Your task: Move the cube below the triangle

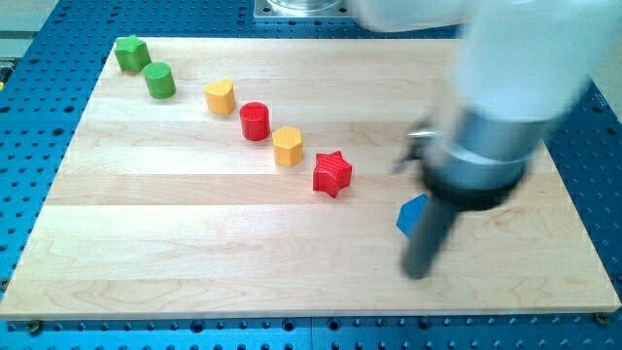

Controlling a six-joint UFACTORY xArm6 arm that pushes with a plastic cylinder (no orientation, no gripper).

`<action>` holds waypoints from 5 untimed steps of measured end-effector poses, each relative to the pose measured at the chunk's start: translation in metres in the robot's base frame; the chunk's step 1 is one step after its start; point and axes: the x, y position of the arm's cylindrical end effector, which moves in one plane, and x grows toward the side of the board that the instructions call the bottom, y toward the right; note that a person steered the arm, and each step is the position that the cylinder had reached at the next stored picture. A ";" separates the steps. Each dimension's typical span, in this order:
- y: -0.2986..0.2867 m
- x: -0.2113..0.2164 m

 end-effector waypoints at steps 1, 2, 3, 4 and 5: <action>0.029 -0.050; 0.074 -0.102; 0.067 -0.046; 0.111 -0.021; 0.105 -0.103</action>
